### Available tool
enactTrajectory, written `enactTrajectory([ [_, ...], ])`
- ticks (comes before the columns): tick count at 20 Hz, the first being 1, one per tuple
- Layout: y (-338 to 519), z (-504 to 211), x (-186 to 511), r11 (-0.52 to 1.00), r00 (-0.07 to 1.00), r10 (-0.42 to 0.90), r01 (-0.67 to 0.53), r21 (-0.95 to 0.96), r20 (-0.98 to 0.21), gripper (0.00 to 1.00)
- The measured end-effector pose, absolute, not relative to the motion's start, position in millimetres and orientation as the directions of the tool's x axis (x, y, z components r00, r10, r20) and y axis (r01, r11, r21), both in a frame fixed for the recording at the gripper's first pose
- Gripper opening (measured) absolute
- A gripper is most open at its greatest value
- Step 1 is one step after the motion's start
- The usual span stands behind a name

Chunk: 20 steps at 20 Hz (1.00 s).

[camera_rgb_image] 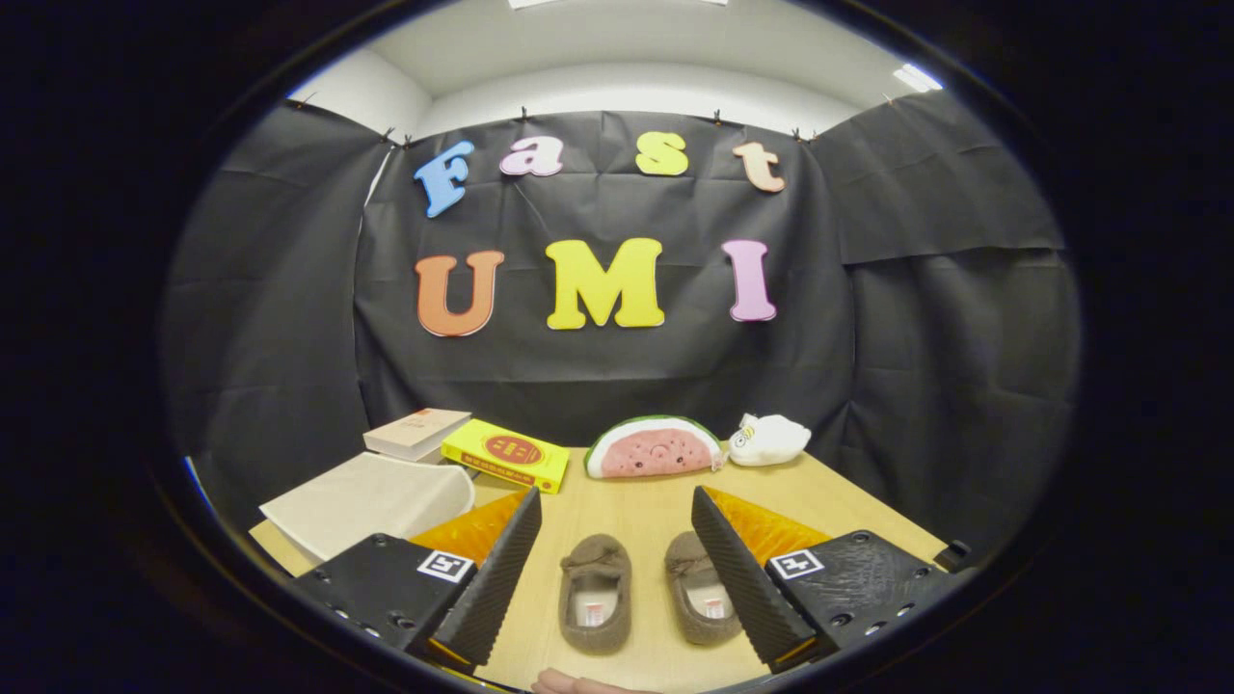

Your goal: Open the storage box then place both shoes into the box .Put the left shoe in first, then the right shoe, with the right side of both shoes facing outward in a uniform manner.

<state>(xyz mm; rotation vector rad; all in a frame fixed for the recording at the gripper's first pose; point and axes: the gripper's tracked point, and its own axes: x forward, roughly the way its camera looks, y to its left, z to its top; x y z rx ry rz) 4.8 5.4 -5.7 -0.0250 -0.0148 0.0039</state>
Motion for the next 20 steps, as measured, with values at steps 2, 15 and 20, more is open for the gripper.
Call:
enactTrajectory([
  [2,7.2,-3.8,5.0,0.999,1.0,0.009,-0.008,-0.032,0.025,0.95],
  [15,125.7,-51.4,65.0,0.87,0.877,0.473,-0.451,0.2,-0.081,0.96],
  [20,178.4,-82.8,78.4,0.706,0.704,0.69,-0.605,0.368,-0.168,0.96],
])
